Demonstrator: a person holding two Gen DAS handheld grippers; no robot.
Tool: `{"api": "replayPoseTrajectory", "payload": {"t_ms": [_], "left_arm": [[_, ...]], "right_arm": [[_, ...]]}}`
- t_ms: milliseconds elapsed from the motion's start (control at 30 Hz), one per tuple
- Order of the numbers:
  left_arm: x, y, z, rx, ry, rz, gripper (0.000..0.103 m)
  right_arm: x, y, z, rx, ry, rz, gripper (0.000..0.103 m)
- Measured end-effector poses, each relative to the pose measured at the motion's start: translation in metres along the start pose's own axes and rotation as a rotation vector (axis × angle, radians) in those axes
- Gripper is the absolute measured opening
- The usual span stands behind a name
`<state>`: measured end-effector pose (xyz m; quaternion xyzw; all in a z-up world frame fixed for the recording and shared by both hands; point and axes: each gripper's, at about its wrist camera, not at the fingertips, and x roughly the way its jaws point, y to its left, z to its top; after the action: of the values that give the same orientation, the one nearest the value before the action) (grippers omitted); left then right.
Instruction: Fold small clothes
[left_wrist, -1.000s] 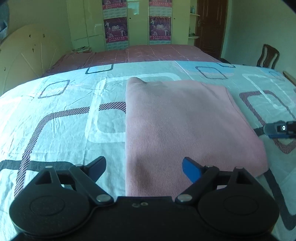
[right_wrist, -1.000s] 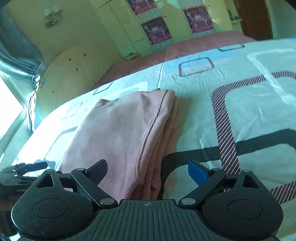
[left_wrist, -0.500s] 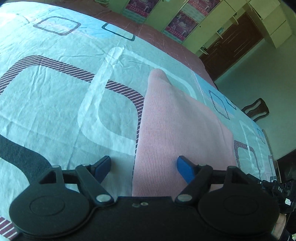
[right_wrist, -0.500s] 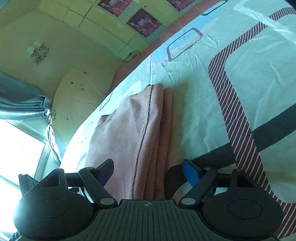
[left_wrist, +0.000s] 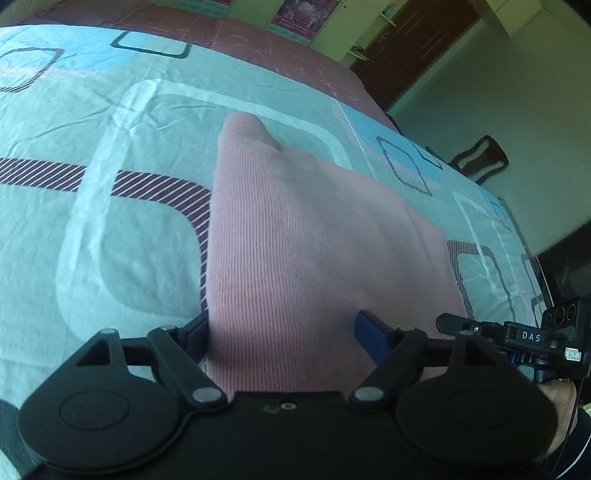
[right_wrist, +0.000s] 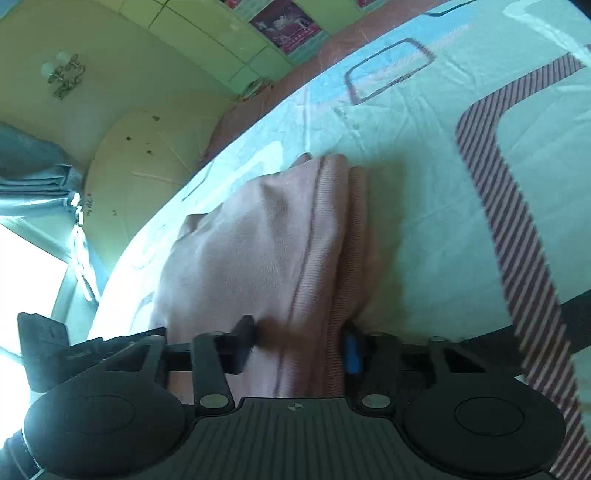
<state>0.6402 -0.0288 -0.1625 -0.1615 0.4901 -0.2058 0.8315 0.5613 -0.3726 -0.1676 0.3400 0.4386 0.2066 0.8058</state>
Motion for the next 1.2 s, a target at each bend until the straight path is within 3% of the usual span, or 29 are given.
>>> {"api": "replayPoseTrajectory", "payload": {"t_ms": [100,167,200,267,333,400,600,767,967,1133,1200], "left_arm": [[0.005,-0.004,0.004,0.031,0.012,-0.007,0.077],[0.005,-0.01,0.003,0.076,0.013,0.024,0.068],[0.004,-0.013,0.003,0.096,0.011,0.041,0.064],[0.003,-0.023,0.003,0.138,0.002,0.069,0.052],[-0.001,-0.04,0.004,0.218,-0.012,0.122,0.038],[-0.011,-0.054,0.003,0.293,-0.031,0.156,0.032],[-0.061,-0.064,-0.001,0.43,-0.112,0.186,0.03],[-0.111,-0.03,0.001,0.43,-0.143,0.214,0.03],[-0.156,0.037,-0.001,0.373,-0.136,0.265,0.031],[-0.173,0.093,-0.007,0.306,-0.098,0.272,0.032],[-0.165,0.115,-0.009,0.274,-0.047,0.254,0.034]], "right_arm": [[0.003,0.002,0.001,0.011,0.011,-0.003,0.039],[0.005,0.007,0.004,0.007,0.019,-0.031,0.039],[0.006,0.014,0.004,-0.028,0.023,-0.065,0.038],[0.011,0.041,0.0,-0.187,0.027,-0.186,0.025],[0.016,0.07,-0.007,-0.3,0.011,-0.287,0.02],[0.013,0.093,-0.017,-0.385,-0.031,-0.348,0.018],[0.005,0.161,-0.037,-0.513,-0.12,-0.348,0.018],[0.031,0.214,-0.051,-0.582,-0.126,-0.31,0.018],[0.092,0.264,-0.08,-0.623,-0.072,-0.246,0.018],[0.141,0.282,-0.099,-0.607,-0.019,-0.214,0.018],[0.16,0.279,-0.105,-0.576,0.008,-0.228,0.018]]}}
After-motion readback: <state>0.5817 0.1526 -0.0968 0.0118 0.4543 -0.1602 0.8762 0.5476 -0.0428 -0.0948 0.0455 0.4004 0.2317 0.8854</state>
